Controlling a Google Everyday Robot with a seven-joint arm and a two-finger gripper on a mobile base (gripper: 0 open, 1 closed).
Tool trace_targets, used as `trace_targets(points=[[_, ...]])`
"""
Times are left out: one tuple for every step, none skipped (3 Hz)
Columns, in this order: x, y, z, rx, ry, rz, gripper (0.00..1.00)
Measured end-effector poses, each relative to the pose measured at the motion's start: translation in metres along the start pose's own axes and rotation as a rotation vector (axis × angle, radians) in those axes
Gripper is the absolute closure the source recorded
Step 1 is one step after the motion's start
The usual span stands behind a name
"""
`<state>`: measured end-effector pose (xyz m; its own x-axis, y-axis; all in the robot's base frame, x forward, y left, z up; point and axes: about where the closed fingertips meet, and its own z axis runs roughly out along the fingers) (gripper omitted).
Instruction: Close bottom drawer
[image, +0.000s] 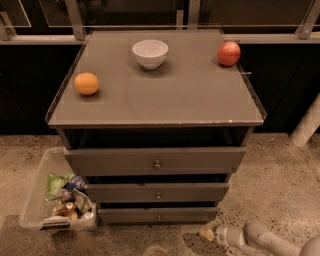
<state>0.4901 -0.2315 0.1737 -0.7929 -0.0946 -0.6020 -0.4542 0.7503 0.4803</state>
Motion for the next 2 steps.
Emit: trace_targets(points=[[-0.0012,0.0002,0.0011,0.002,-0.003,-0.001,0.57],[-0.0012,0.0002,0.0012,0.002,-0.003,-0.001,0.34]])
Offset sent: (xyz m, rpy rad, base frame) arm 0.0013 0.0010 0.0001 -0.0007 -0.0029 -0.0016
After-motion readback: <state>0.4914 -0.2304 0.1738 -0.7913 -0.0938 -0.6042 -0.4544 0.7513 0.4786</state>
